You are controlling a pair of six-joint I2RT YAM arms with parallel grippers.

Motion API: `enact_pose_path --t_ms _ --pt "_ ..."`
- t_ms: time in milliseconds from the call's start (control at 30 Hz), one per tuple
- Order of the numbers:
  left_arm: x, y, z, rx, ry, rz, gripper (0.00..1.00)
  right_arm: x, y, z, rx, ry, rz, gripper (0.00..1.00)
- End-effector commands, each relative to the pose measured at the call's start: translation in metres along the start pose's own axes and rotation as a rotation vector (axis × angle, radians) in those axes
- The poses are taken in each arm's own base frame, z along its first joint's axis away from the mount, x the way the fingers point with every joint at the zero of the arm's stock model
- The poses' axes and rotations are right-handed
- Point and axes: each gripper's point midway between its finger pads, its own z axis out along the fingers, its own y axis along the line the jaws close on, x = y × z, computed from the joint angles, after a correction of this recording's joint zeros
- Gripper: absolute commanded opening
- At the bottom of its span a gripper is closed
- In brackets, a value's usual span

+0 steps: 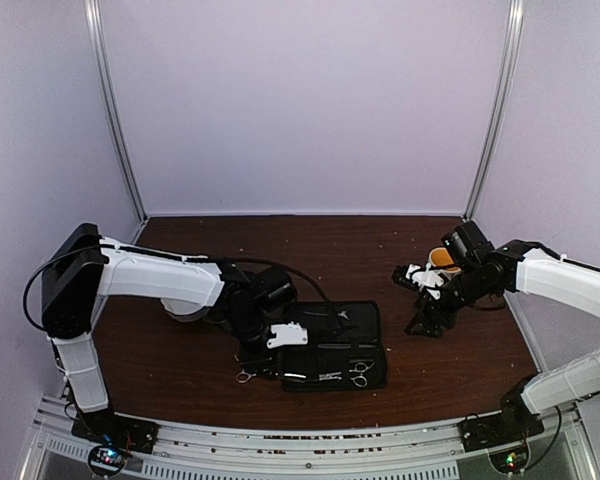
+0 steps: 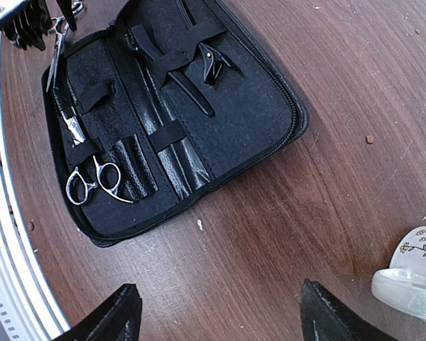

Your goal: Sort the hair-cutting tools

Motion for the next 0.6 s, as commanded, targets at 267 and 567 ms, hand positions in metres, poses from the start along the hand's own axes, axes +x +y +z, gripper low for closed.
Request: enact_pose_path --t_ms 267,567 --pt "0.016 0.007 0.016 -0.038 0.045 0.037 0.37 0.002 0.001 0.001 -0.014 0.006 0.001 0.78" --pt "0.024 0.012 0.012 -0.092 0.056 0.033 0.14 0.003 0.001 0.002 -0.017 0.012 0.001 0.78"
